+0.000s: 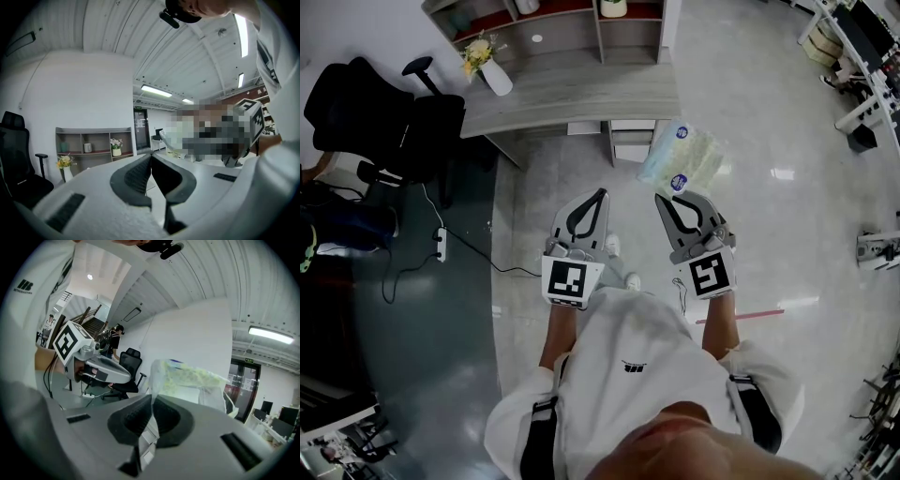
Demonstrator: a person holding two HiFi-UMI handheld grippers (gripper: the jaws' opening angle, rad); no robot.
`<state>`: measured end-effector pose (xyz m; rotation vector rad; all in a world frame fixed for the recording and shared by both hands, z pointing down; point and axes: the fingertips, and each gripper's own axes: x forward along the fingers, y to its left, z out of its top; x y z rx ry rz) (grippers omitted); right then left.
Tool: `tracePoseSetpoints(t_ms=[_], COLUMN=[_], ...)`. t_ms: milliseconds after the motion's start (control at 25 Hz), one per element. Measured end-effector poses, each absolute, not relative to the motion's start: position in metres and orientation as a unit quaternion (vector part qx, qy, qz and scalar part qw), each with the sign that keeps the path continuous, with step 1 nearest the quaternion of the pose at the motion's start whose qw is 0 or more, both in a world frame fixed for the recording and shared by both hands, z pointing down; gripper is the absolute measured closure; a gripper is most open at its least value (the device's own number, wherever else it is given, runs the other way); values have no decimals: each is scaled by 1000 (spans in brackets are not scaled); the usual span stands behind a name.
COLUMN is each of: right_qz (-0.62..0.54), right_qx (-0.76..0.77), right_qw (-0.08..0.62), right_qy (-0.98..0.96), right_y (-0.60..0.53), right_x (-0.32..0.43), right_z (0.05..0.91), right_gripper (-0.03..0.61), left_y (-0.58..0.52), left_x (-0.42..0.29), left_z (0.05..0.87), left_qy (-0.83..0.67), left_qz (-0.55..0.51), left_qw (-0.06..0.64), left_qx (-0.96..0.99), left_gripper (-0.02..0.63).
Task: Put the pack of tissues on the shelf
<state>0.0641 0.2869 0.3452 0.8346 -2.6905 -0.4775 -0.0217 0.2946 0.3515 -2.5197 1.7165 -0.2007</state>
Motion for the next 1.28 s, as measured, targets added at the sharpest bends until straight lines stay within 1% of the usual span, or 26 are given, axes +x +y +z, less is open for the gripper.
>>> tracePoseSetpoints(t_ms=[720, 1280], right_qz=[-160, -155], right_qx=[316, 353], right_qw=[158, 173], right_qy=[-922, -906], right_y=[197, 146], right_x=[33, 1], right_z=[346, 348], right_gripper=[552, 552], left_y=[191, 135], left_x=[-47, -78], left_z=[351, 355], left_qy=[525, 492], left_qz=[-59, -53], left_qw=[37, 31], left_qx=[-848, -868], left_gripper=[588, 588])
